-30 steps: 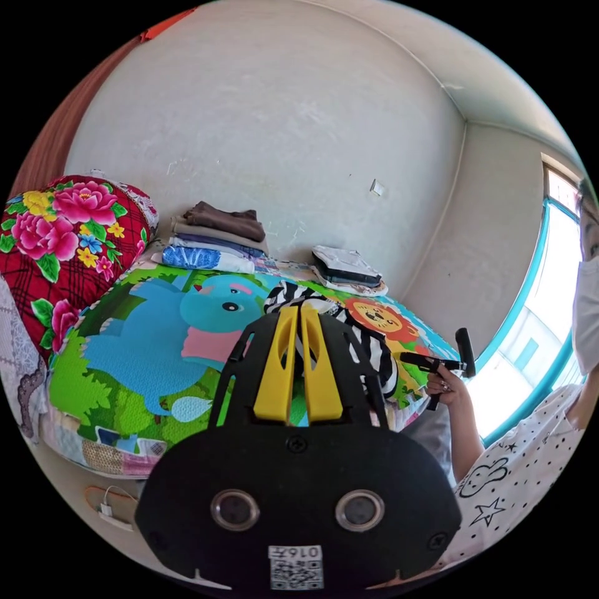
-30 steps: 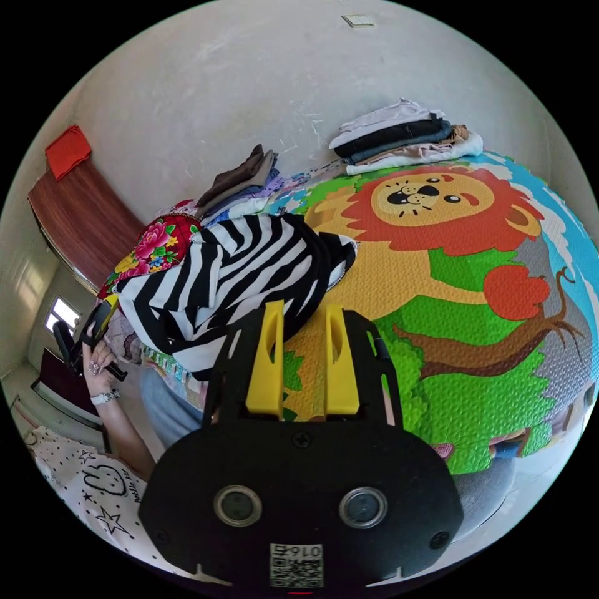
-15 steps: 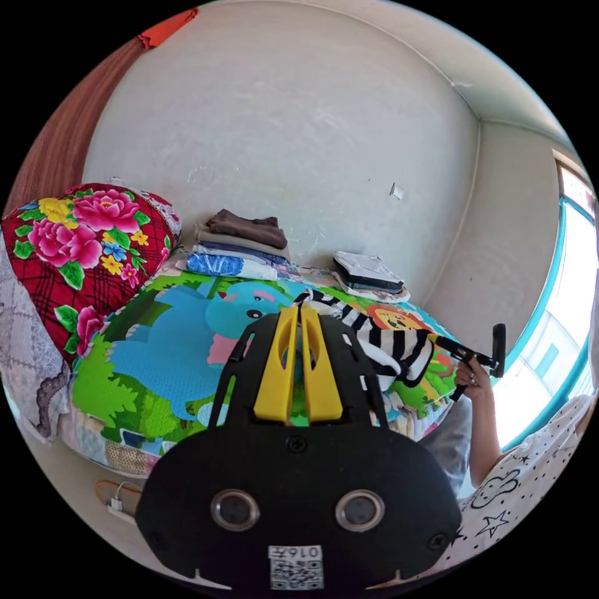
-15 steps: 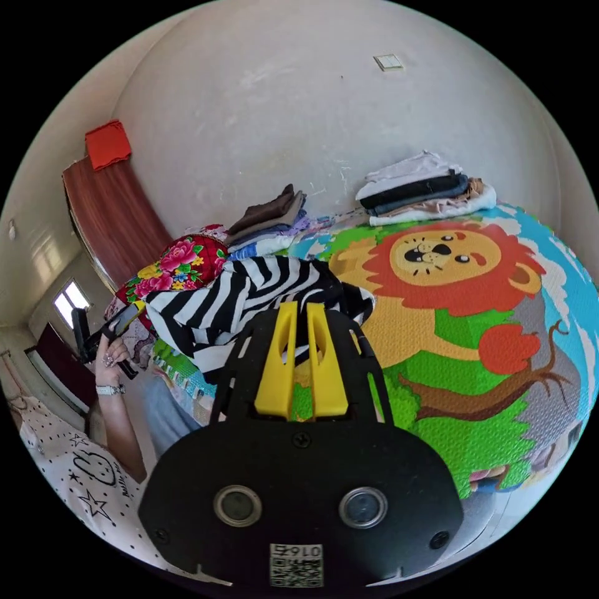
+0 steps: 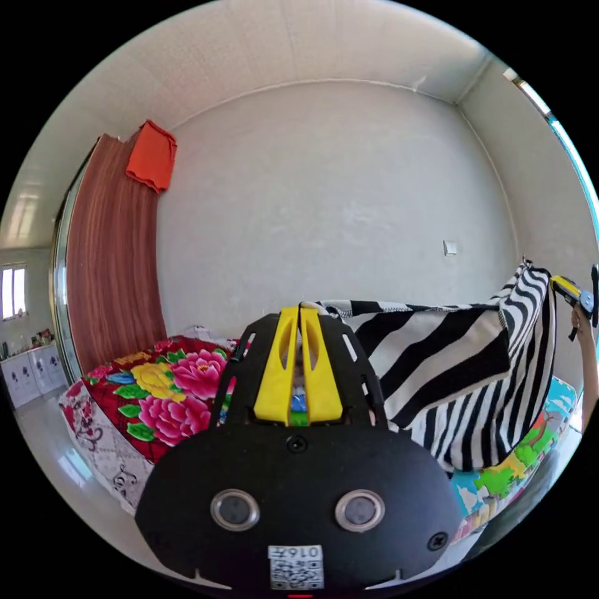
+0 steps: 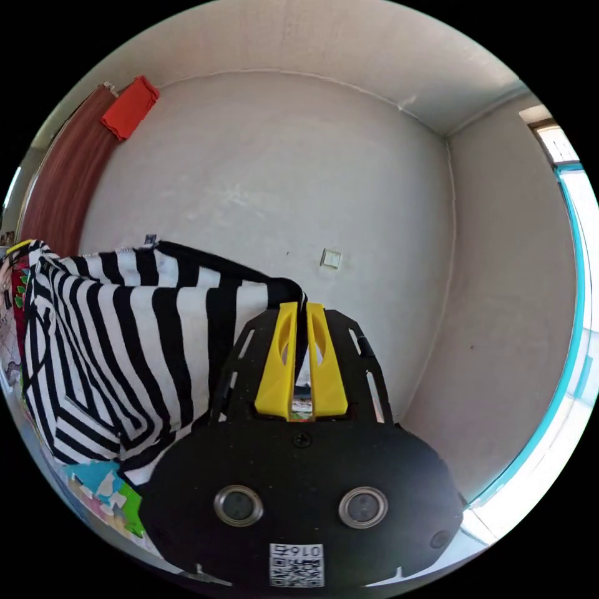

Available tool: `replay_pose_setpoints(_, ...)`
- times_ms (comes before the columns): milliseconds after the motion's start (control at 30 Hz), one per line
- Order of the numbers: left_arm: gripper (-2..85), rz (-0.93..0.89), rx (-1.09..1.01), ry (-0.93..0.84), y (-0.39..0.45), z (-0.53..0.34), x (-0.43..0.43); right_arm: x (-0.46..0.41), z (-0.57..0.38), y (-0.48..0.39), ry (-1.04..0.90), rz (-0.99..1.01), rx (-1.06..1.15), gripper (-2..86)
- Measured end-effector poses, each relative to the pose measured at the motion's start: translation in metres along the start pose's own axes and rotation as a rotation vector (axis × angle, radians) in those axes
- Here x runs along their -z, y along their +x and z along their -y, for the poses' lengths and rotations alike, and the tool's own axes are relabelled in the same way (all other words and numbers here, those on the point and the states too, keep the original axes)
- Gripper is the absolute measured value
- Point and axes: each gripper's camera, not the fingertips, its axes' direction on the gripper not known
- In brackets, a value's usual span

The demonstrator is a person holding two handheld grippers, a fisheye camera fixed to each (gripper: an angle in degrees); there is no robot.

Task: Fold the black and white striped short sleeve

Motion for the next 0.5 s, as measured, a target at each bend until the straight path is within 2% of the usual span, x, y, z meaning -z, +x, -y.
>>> replay_pose_setpoints(167, -0.9, -0.001, -0.024, 0.059, 0.006, 0.049, -0.006, 0.003, 0.074, 0.031, 0.049, 0.038, -0.011, 1.1)
replay_pose_setpoints(267, -0.9, 0.013, -0.112, 0.006, 0.024, 0.061, -0.033, -0.013, 0.112, 0.035, 0.036, 0.033, 0.080, 1.1)
replay_pose_setpoints(400, -0.8, -0.095, -0.250, -0.285, 0.058, 0.036, -0.121, -0.071, 0.125, 0.020, -0.187, 0.084, 0.275, 1.3)
replay_pose_setpoints(500, -0.6, -0.195, -0.244, -0.493, 0.078, -0.011, -0.197, -0.135, 0.104, 0.006, -0.400, 0.152, 0.333, 1.6)
